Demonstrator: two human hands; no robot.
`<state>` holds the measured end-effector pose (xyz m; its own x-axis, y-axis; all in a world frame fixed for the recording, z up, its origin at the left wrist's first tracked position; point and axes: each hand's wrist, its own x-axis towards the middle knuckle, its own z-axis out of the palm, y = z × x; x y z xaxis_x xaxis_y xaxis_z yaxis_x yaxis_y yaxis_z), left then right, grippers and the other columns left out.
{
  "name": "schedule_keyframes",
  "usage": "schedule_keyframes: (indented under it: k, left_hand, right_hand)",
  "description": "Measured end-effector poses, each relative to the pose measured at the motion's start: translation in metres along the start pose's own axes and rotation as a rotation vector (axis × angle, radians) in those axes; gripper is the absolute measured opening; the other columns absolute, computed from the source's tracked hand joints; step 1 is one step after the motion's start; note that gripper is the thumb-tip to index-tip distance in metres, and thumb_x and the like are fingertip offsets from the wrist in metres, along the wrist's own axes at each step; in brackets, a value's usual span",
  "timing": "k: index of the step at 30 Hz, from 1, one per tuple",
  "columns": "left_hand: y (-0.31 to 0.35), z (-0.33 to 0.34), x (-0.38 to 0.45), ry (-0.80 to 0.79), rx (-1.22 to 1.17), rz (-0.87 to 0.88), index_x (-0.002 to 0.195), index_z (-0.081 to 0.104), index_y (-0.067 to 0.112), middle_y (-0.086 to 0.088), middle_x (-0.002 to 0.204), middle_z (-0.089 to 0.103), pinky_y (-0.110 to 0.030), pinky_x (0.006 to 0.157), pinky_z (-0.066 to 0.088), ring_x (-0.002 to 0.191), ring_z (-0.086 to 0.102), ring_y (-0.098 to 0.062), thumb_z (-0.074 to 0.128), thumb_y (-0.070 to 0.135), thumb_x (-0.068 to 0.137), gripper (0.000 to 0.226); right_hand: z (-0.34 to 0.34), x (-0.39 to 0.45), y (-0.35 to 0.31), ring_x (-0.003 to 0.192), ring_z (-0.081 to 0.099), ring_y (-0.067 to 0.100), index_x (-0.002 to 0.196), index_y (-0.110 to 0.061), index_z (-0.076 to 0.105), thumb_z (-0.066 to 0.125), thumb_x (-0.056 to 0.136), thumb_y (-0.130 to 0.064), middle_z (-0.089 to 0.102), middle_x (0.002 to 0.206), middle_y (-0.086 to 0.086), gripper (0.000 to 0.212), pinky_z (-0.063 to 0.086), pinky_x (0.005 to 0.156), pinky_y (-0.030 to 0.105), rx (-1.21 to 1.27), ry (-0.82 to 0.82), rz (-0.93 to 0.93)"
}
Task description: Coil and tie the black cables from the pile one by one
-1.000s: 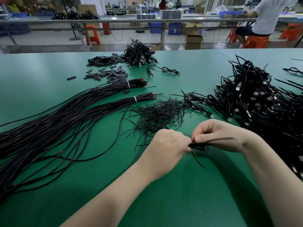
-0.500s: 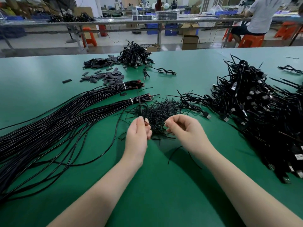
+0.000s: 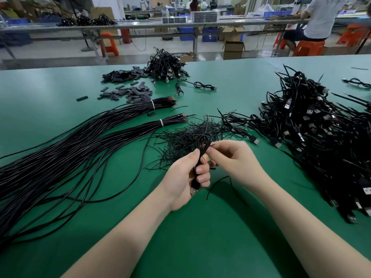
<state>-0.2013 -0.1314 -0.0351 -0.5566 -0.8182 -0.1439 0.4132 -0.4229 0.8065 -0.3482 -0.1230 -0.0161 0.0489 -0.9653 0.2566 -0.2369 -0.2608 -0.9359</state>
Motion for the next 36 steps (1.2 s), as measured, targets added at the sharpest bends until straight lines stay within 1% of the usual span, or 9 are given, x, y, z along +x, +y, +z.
schedule_keyframes:
  k: [4,7,12,15,21,28,32,34,36]
  left_hand:
    - [0.0,0.003,0.0,0.021,-0.074,-0.066,0.082,0.046,0.016,0.007,0.059,0.035,-0.019,0.048,0.034,0.048,0.034,-0.008,0.05,0.038,0.089,0.023]
    - [0.001,0.005,-0.002,0.024,-0.164,-0.114,0.083,0.049,0.017,0.008,0.06,0.036,-0.018,0.048,0.033,0.048,0.035,-0.007,0.053,0.037,0.087,0.02]
    - [0.004,0.008,0.0,0.109,-0.234,-0.145,0.085,0.052,0.017,0.008,0.06,0.038,-0.018,0.047,0.032,0.047,0.036,-0.007,0.048,0.035,0.097,0.023]
    - [0.006,0.008,0.001,0.161,-0.183,-0.141,0.087,0.05,0.015,0.007,0.061,0.041,-0.018,0.046,0.032,0.047,0.037,-0.007,0.043,0.034,0.102,0.025]
    - [0.008,0.004,0.002,0.219,0.057,-0.122,0.091,0.051,0.014,0.006,0.061,0.044,-0.019,0.046,0.035,0.049,0.043,-0.008,0.04,0.029,0.105,0.023]
    - [0.002,0.007,0.003,0.374,0.369,0.013,0.085,0.049,0.012,0.004,0.063,0.045,-0.021,0.047,0.035,0.049,0.046,-0.007,0.039,0.026,0.105,0.027]
    - [-0.002,0.011,0.002,0.412,0.381,0.071,0.085,0.049,0.011,0.003,0.064,0.044,-0.02,0.047,0.036,0.05,0.043,-0.009,0.039,0.027,0.105,0.027]
    - [-0.003,0.012,0.003,0.414,0.364,0.098,0.09,0.049,0.012,0.004,0.063,0.044,-0.02,0.046,0.036,0.05,0.042,-0.008,0.04,0.027,0.105,0.023]
    - [-0.003,0.011,0.004,0.406,0.336,0.116,0.104,0.051,0.015,0.006,0.061,0.044,-0.02,0.047,0.036,0.049,0.043,-0.007,0.04,0.026,0.105,0.015]
  right_hand:
    - [-0.001,0.0,0.005,0.066,0.058,0.012,0.077,-0.019,0.072,0.067,0.085,-0.006,0.071,0.073,0.003,0.016,0.05,0.066,0.032,-0.035,0.124,-0.01]
    - [0.002,-0.002,0.009,0.059,0.051,0.013,0.071,-0.027,0.067,0.067,0.084,-0.007,0.065,0.067,-0.003,0.024,0.043,0.058,0.028,-0.108,0.173,-0.052]
    - [0.004,-0.004,0.011,0.061,0.055,0.004,0.071,-0.03,0.067,0.069,0.084,-0.009,0.065,0.069,-0.017,0.024,0.044,0.061,0.018,-0.243,0.217,-0.165]
    - [0.004,-0.004,0.012,0.066,0.057,0.002,0.074,-0.027,0.07,0.069,0.083,-0.007,0.064,0.068,-0.022,0.023,0.042,0.065,0.012,-0.294,0.201,-0.192]
    - [0.003,-0.004,0.014,0.068,0.056,0.004,0.079,-0.019,0.073,0.068,0.086,-0.011,0.061,0.068,-0.02,0.011,0.042,0.061,0.015,-0.461,0.128,-0.255]
    - [0.008,-0.005,0.011,0.072,0.056,0.007,0.078,-0.019,0.073,0.057,0.09,-0.019,0.067,0.069,-0.011,0.021,0.037,0.061,0.011,-0.522,0.077,-0.235]
    - [0.012,-0.006,0.003,0.057,0.054,-0.002,0.068,-0.028,0.072,0.061,0.092,-0.021,0.061,0.059,-0.025,0.027,0.035,0.054,0.006,-0.391,0.105,-0.144]
    - [0.013,-0.007,0.0,0.048,0.05,-0.004,0.059,-0.035,0.065,0.062,0.093,-0.023,0.055,0.049,-0.024,0.036,0.033,0.05,0.004,-0.299,0.129,-0.096]
    - [0.013,-0.006,-0.002,0.043,0.045,-0.002,0.052,-0.034,0.063,0.062,0.093,-0.029,0.05,0.042,-0.02,0.041,0.031,0.047,0.005,-0.252,0.129,-0.044]
